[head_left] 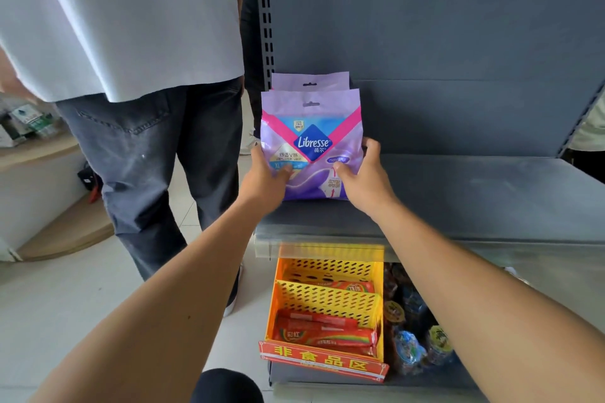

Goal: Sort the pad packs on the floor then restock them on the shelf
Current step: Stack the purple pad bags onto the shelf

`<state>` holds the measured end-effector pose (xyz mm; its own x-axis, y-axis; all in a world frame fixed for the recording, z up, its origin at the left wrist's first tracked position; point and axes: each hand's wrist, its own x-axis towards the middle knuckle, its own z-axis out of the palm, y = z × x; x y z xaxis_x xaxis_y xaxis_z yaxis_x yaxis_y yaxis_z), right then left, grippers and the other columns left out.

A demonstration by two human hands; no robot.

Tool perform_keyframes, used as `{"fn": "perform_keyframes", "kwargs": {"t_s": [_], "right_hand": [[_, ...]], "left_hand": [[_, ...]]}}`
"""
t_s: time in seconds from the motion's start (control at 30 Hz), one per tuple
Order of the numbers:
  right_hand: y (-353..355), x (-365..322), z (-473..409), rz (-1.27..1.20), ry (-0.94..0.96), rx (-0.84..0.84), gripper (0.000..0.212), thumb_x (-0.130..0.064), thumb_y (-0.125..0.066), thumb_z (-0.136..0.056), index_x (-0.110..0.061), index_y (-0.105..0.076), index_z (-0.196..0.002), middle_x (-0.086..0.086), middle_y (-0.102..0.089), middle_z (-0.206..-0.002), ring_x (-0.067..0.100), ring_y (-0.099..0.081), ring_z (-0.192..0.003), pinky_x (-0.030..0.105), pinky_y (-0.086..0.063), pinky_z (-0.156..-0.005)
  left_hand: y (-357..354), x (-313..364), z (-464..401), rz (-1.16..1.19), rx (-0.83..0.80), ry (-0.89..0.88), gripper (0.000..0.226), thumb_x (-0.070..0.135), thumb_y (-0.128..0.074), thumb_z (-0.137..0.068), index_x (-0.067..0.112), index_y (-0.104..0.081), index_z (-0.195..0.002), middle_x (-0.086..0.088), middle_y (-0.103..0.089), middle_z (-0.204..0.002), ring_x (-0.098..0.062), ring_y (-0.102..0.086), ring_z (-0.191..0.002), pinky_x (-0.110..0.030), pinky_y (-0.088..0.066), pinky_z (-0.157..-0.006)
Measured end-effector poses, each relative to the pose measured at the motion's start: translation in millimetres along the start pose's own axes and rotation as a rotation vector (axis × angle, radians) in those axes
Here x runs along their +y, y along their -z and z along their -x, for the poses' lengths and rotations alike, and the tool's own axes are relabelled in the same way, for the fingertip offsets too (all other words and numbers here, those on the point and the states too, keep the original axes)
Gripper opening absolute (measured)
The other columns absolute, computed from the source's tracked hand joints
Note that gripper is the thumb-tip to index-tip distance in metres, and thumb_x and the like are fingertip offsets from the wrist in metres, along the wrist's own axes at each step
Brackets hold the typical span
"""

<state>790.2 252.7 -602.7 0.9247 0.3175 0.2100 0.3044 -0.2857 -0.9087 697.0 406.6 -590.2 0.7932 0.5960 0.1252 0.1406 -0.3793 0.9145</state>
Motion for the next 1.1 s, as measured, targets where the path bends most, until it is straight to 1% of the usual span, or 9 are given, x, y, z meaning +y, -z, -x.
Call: {"fn": "perform_keyframes", "kwargs": {"t_s": [0.1,0.2,0.27,0.33,0.57,0.7,0.83,1.0,1.1], "right_hand": [[-3,6,2,0.039,-0.033,-0.034,0.053,-0.034,-0.063,-0.093,-0.022,-0.032,-0.135,-0.005,-0.054,-0.128,0.011,-0.058,-0.107,0.020,-0.052,-0.064],[-4,14,1,0.063,-0.051,-0.039,0.054,-0.039,-0.065,-0.091,-0.022,-0.036,-0.133,-0.003,-0.057,-0.126,0.014,-0.060,-0.108,0.029,-0.056,-0.072],[-5,15,-1,0.094,-0.063,-0.043,0.054,-0.045,-0.065,-0.088,-0.022,-0.039,-0.129,-0.002,-0.059,-0.124,0.017,-0.061,-0.108,0.039,-0.057,-0.083],[-4,14,-3,0.121,-0.069,-0.062,0.052,-0.049,-0.065,-0.086,-0.024,-0.042,-0.125,-0.002,-0.060,-0.122,0.018,-0.062,-0.108,0.043,-0.057,-0.085],[-1,16,0,0.148,-0.054,-0.057,0.045,-0.049,-0.066,-0.087,-0.024,-0.048,-0.119,-0.004,-0.062,-0.119,0.016,-0.063,-0.103,0.042,-0.057,-0.084],[-1,18,-1,0.171,-0.009,-0.068,0.048,-0.049,-0.065,-0.087,-0.026,-0.050,-0.125,-0.006,-0.063,-0.121,0.016,-0.063,-0.105,0.041,-0.056,-0.086],[-2,18,1,0.184,-0.022,-0.100,0.049,-0.050,-0.064,-0.088,-0.027,-0.047,-0.128,-0.005,-0.062,-0.123,0.017,-0.062,-0.106,0.044,-0.056,-0.088],[5,8,4,0.195,-0.037,-0.108,0.049,-0.047,-0.065,-0.088,-0.024,-0.047,-0.128,-0.004,-0.061,-0.124,0.016,-0.062,-0.108,0.040,-0.057,-0.086],[18,-5,16,0.314,-0.019,-0.083,0.058,-0.045,-0.060,-0.092,-0.022,-0.038,-0.141,0.001,-0.053,-0.139,0.022,-0.056,-0.122,0.040,-0.055,-0.089]], "left_hand": [[1,-4,5,-0.050,-0.027,-0.011,0.047,0.024,-0.061,-0.095,0.014,-0.031,-0.129,0.002,-0.055,-0.114,-0.015,-0.057,-0.093,-0.031,-0.047,-0.075],[0,-3,8,-0.089,-0.037,-0.005,0.052,0.027,-0.062,-0.094,0.013,-0.032,-0.134,0.003,-0.052,-0.113,-0.016,-0.053,-0.096,-0.030,-0.042,-0.076],[1,-2,7,-0.104,-0.043,0.004,0.053,0.030,-0.063,-0.093,0.014,-0.033,-0.134,0.002,-0.054,-0.117,-0.017,-0.054,-0.097,-0.031,-0.044,-0.078],[3,-1,7,-0.110,-0.051,0.013,0.054,0.030,-0.064,-0.092,0.014,-0.033,-0.134,0.000,-0.056,-0.123,-0.019,-0.056,-0.102,-0.033,-0.047,-0.080],[3,-11,2,-0.155,-0.010,-0.008,0.052,0.036,-0.064,-0.092,0.015,-0.039,-0.132,-0.002,-0.058,-0.123,-0.015,-0.054,-0.094,-0.026,-0.042,-0.070],[1,-18,0,-0.192,0.004,-0.013,0.040,0.037,-0.060,-0.094,0.009,-0.046,-0.119,0.000,-0.058,-0.109,-0.010,-0.051,-0.081,-0.021,-0.036,-0.057],[0,-24,-5,-0.171,-0.020,-0.001,0.038,0.035,-0.060,-0.094,0.006,-0.047,-0.117,0.004,-0.057,-0.104,-0.006,-0.050,-0.074,-0.018,-0.035,-0.055],[5,-22,-5,-0.036,-0.073,0.021,0.050,0.030,-0.067,-0.089,0.010,-0.044,-0.128,-0.003,-0.060,-0.123,-0.014,-0.059,-0.104,-0.020,-0.046,-0.067],[10,-3,15,-0.137,0.179,-0.110,0.064,0.024,-0.061,-0.092,0.010,-0.028,-0.145,-0.008,-0.038,-0.146,-0.020,-0.042,-0.131,-0.022,-0.039,-0.093]]}}
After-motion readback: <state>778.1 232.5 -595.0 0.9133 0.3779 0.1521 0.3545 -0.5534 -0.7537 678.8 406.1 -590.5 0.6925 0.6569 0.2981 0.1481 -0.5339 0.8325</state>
